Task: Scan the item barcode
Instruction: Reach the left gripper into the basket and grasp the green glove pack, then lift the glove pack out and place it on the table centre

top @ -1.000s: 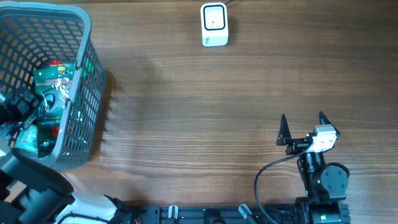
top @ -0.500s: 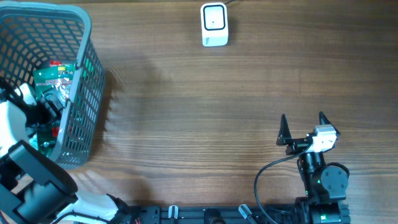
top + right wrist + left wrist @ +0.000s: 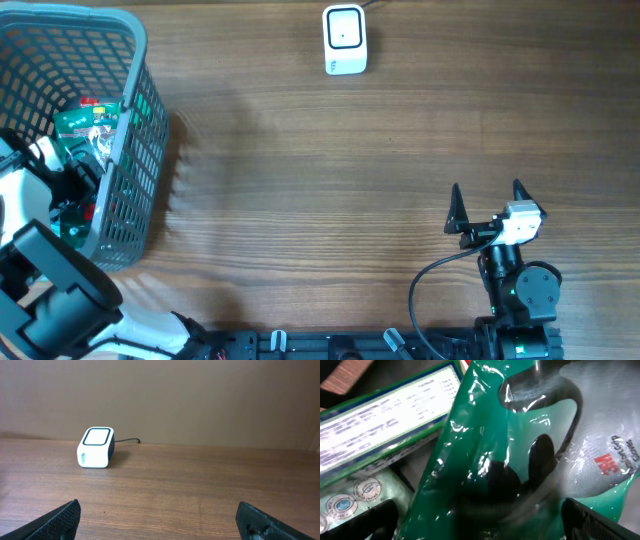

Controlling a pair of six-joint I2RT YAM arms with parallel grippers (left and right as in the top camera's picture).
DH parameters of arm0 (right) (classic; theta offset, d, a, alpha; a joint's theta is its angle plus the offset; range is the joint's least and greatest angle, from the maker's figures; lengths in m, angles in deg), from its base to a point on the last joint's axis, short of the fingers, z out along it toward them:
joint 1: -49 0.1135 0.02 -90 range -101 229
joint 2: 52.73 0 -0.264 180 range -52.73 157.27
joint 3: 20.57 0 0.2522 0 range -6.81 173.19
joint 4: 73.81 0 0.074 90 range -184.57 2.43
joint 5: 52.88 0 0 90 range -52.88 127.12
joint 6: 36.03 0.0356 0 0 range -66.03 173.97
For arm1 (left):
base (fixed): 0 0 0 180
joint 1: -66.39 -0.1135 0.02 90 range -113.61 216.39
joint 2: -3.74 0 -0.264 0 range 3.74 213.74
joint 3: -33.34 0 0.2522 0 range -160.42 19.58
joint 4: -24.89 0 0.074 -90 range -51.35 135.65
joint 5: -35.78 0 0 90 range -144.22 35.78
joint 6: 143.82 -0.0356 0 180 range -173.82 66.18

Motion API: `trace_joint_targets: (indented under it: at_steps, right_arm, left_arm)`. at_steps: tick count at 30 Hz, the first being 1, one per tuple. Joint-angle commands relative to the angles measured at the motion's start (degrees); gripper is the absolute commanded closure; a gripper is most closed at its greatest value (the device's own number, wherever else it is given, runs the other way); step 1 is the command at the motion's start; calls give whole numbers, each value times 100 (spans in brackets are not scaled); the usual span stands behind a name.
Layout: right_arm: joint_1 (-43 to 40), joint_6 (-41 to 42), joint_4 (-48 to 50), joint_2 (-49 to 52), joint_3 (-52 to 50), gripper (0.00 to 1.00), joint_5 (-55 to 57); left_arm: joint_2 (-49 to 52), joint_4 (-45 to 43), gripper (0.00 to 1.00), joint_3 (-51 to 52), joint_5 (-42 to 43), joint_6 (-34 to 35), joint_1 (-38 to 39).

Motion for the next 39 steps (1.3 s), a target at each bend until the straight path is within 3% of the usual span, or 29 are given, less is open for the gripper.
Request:
trace_joint_targets:
  at_steps: [1,4,5,6,7,13,18,22,25,30,33,39]
  right_arm:
    - [20,-46,33,-26,-7,0,79]
    - [20,-44,35,-26,-4,0,79]
    - [20,-44,33,-26,-4,0,81]
    - [20,-46,33,-26,-7,0,81]
    - [20,-44,33,-26,-7,0,81]
    - [20,-44,33,-26,-7,1,81]
    - [20,-46,33,-26,-7,0,79]
    - [20,-44,33,-26,-7,0,81]
    - [20,-44,33,-26,-4,0,79]
    - [20,-46,33,-26,-4,0,79]
    - [20,-44,33,-26,-4,0,79]
    - [20,-44,35,-26,-4,0,79]
  left_arm:
    - [525,-7,17,68,138,-61,164]
    - [595,-35,69,63,105,-66,297]
    - [570,-52,76,55,107,-63,315]
    - [525,-46,94,-11,63,-61,328]
    - [474,-17,96,-87,46,-59,326]
    - [-256,527,96,-1075,-63,245,326]
    - [-1449,866,96,-1668,-63,754,326]
    - [-2634,1086,96,-1668,35,1478,328]
    - [-3473,1519,96,-1668,680,1932,328]
    - [-4371,2804,96,-1655,1290,3115,407]
    - [-4605,3261,96,-1655,1574,3088,776]
    - [-4802,3311,96,-1648,1576,3080,1919]
